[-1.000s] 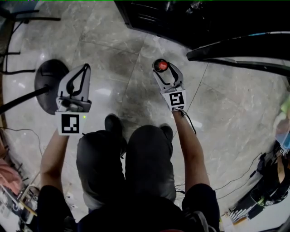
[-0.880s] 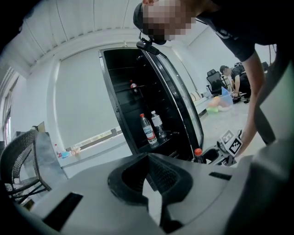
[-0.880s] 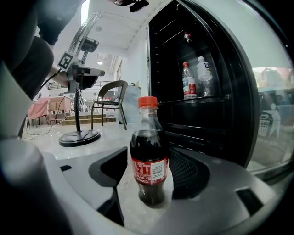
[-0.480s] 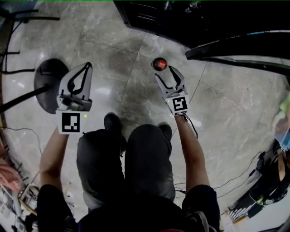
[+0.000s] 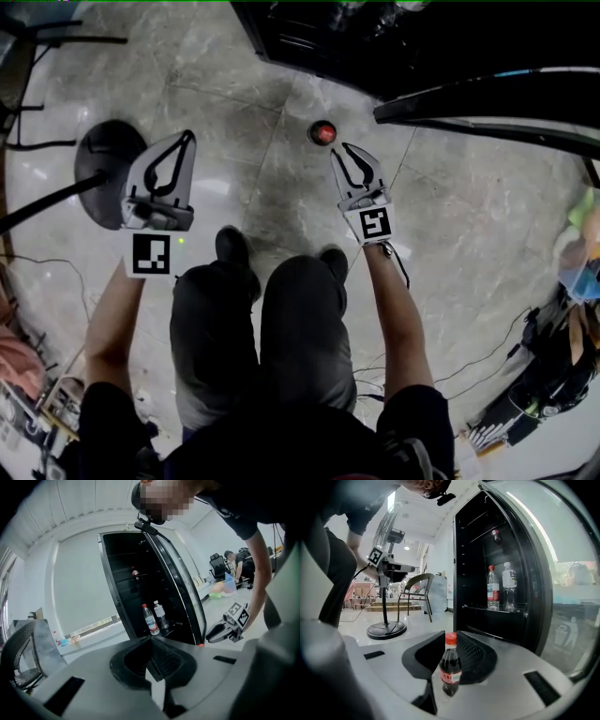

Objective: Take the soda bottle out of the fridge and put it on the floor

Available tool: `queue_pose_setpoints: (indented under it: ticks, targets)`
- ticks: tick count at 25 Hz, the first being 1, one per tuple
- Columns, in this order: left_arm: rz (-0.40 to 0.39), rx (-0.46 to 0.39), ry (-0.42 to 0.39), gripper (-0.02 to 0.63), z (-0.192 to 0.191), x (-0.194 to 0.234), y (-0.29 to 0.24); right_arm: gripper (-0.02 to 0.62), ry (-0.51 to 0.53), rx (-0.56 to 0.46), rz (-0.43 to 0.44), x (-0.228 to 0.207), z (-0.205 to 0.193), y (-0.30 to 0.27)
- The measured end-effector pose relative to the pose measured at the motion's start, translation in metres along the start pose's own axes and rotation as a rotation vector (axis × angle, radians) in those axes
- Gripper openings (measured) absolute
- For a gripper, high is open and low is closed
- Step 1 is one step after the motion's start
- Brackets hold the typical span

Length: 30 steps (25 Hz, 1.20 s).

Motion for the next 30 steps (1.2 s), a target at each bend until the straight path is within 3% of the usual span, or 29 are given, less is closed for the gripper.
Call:
queue_pose_setpoints:
  ticks: [4,11,14,19,22,25,30]
  targets:
    - [0.001,0.013,-0.002,0.025,0.026,0.006,0.009,0.028,0.018,-0.006,-0.006,-0.004,0.035,0.009]
    - [0.019,0.01,0.007,0.025,0.071,0.02,0.021,0.02,0.038,0.002,0.011,-0.01,0.088,0.021]
    - [0.0,0.041,-0.064,0.025,0.095,0.026,0.031,0.02,0.035,-0.002,0.016,-0.008,0.123,0.027]
    - [0.045,-0.02,0.034,0.025,0.161,0.039,0.051,0.019,0.009,-0.004,0.016,-0.005,0.195,0.048]
    - [0.041,0.016,0.023,0.025,0.196,0.046,0.065,0.019,-0.006,-0.028,-0.002,-0.006,0.25,0.06]
    - [0.093,-0.021,0.122,0.025,0.241,0.051,0.077,0.018,-0.023,-0.052,-0.012,-0.01,0.309,0.076]
    - [0.133,-0.034,0.191,0.025,0.322,0.055,0.101,0.018,-0.042,-0.074,-0.023,-0.019,0.41,0.112]
Point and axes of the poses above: the fingertips, and each gripper's own axes: y backward along the fingers, x to its left, z out of its top, the point moved 3 cm from there along y, backward along the fingers, and after that the axes turned 4 degrees about y, right-handed, at the moved point
